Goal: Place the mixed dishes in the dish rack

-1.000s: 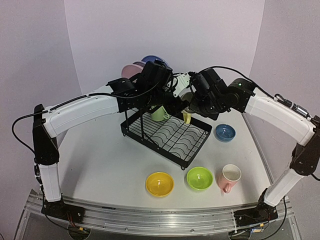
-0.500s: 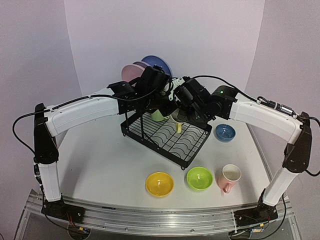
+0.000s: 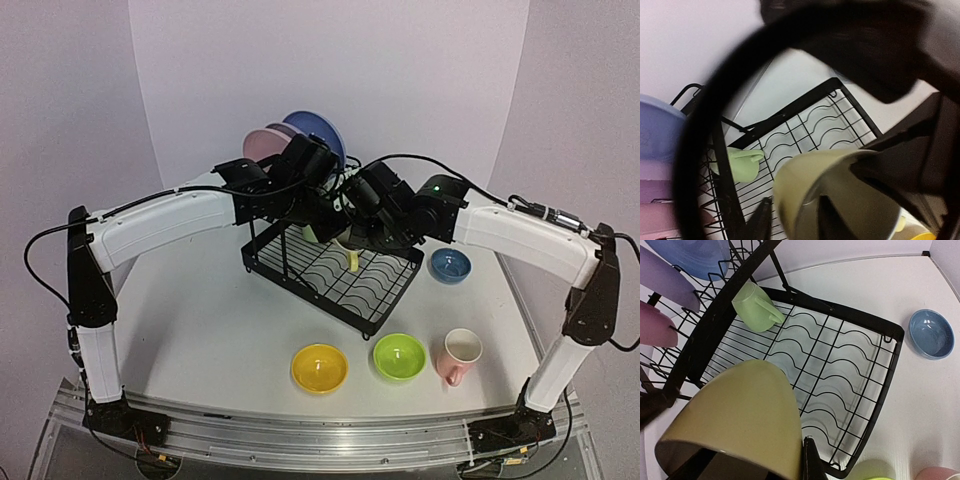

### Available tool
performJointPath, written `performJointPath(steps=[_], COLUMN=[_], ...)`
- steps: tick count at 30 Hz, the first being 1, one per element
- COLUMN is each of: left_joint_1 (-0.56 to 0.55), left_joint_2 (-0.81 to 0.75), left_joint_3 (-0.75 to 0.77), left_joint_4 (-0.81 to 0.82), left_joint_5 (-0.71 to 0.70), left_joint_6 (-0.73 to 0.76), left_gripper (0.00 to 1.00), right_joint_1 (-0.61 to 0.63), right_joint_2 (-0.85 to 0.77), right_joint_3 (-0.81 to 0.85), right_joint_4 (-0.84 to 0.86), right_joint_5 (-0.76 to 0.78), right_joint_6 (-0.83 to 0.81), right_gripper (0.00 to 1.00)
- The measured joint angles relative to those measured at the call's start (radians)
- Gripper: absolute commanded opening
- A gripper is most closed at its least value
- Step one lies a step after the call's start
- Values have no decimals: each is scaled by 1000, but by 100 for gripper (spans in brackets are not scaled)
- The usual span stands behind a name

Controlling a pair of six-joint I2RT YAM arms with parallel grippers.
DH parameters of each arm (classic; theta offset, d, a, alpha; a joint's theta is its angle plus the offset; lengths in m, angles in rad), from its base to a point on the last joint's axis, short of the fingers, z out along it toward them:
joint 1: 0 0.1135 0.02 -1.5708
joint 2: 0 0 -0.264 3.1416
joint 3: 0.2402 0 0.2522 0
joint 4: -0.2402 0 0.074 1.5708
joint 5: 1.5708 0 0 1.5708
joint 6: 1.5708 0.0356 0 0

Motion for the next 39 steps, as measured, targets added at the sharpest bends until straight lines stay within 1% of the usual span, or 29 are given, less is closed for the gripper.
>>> performJointPath(steps=[1, 2, 11, 17, 22, 27, 32, 39], left_joint_1=[-1, -3, 5, 7, 10, 15, 20, 25], left_joint_2=[2, 6, 20, 25, 20, 13, 13, 13], left_joint_3=[1, 4, 18, -26, -84, -165, -198, -234], left_joint_4=[-8, -13, -22, 20, 105, 203, 239, 287], left_joint_5=[6, 1, 8, 28, 33, 41, 60, 65], left_joint_6=[-3, -11, -9, -9, -9, 27, 51, 68], left_gripper=[1, 0, 0, 0, 0, 0, 0, 0], right_joint_1=[1, 1, 2, -2, -13, -21, -21, -24], right_joint_2=[3, 4, 5, 5, 5, 5, 5, 10], right_joint_3=[0, -1, -30, -70, -91, -120, -151, -156], right_joint_4=[7, 7, 37, 52, 64, 83, 102, 105], right_joint_5=[0, -5, -11, -19, -21, -32, -49, -72], right_joint_6=[-3, -2, 27, 39, 8, -25, -35, -35], right_gripper=[0, 0, 0, 1, 7, 14, 20, 36])
